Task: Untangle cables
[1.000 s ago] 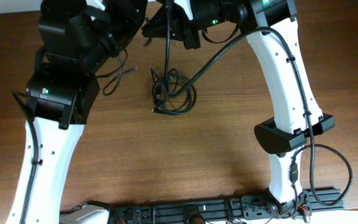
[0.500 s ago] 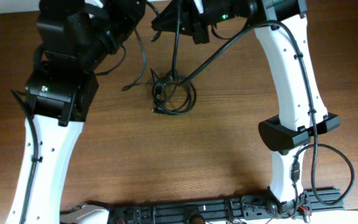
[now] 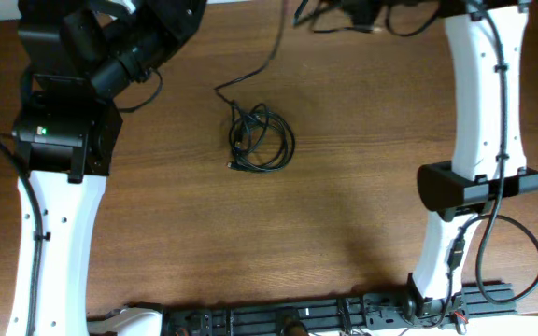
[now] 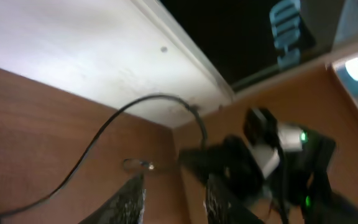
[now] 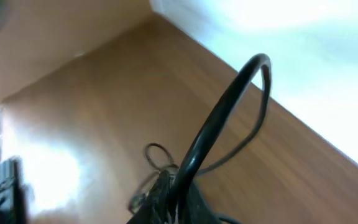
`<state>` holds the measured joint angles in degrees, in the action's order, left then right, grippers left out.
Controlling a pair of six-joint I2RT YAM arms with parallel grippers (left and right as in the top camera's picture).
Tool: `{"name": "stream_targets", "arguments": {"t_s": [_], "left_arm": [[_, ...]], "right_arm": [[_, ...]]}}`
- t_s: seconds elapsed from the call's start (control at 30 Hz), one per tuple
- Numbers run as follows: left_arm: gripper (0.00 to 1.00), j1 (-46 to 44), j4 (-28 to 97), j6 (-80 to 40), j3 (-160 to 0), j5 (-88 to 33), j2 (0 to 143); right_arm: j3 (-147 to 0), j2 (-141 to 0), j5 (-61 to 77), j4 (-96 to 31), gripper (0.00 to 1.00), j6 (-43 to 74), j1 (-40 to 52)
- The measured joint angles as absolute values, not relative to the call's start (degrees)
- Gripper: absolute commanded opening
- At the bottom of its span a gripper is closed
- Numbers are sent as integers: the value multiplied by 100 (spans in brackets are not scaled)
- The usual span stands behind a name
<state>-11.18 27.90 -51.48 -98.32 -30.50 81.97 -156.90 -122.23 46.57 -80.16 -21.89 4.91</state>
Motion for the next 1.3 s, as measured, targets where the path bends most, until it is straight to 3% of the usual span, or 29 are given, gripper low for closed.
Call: {"name": "stream_targets", "arguments": {"t_s": [0.33,0.7,1.07,1.3], "left_arm": [[38,-1118,4060,-3999,-9843,-3616,8197],[39,-1118,4303,-3463,-9843,-3621,8197],[45,-1118,4539,-3356,-9843,-3509,8197],[46,-1118,4805,-3271,-9843,-3496,8197]], "right_arm": [[-15686,-12223,3227,-8018,4,-298,-1168],[-15683,-12219,2287,-8274,4,753,-2565],[-15683,-12060,3129,-8182,4,1479,-2749],[-15683,-12046,2307,-8184,4,1520,-2810]]}}
